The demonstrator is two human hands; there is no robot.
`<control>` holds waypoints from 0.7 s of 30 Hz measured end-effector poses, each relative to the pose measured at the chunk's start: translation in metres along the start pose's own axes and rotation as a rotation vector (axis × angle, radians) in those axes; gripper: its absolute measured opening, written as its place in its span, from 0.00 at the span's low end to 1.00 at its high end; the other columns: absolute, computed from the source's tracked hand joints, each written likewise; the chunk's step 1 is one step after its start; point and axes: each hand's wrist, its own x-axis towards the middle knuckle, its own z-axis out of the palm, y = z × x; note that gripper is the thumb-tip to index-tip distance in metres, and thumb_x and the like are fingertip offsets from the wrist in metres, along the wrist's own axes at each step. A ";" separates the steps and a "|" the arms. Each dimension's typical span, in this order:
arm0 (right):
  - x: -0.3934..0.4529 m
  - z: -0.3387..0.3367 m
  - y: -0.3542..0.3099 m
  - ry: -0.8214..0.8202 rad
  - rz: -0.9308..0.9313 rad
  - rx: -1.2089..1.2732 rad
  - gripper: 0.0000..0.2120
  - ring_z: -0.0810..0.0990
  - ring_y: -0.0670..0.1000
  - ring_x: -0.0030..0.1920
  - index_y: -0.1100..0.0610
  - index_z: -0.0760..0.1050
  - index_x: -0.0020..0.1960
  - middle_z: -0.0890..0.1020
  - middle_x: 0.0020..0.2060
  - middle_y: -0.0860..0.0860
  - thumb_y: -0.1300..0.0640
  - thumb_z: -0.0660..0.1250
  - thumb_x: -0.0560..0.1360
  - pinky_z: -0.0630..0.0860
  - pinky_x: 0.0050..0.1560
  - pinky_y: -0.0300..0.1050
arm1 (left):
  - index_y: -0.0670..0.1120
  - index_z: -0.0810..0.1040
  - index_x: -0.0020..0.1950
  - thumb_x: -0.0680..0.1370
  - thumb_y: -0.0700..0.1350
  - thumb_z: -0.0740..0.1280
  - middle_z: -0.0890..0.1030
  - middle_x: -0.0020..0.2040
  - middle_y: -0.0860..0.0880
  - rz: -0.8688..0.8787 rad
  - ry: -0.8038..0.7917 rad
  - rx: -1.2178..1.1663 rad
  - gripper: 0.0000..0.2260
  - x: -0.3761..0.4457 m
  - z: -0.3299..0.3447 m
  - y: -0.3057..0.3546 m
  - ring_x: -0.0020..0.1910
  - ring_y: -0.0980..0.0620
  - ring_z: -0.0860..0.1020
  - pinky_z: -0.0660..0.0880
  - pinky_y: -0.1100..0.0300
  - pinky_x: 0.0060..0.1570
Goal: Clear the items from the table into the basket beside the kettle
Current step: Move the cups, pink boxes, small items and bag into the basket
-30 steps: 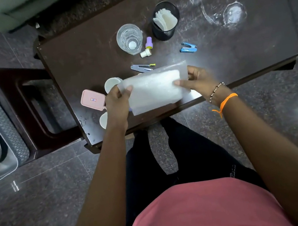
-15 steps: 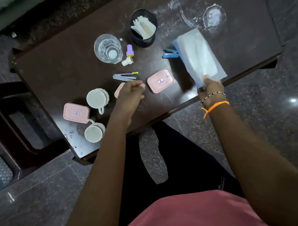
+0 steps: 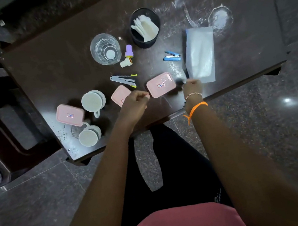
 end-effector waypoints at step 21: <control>0.032 0.099 -0.045 -0.315 -1.026 -1.320 0.18 0.59 0.62 0.71 0.61 0.72 0.62 0.64 0.70 0.58 0.68 0.59 0.74 0.68 0.66 0.56 | 0.47 0.77 0.55 0.77 0.41 0.62 0.78 0.58 0.45 -0.037 0.158 -0.106 0.08 0.035 -0.036 -0.020 0.55 0.46 0.76 0.70 0.59 0.52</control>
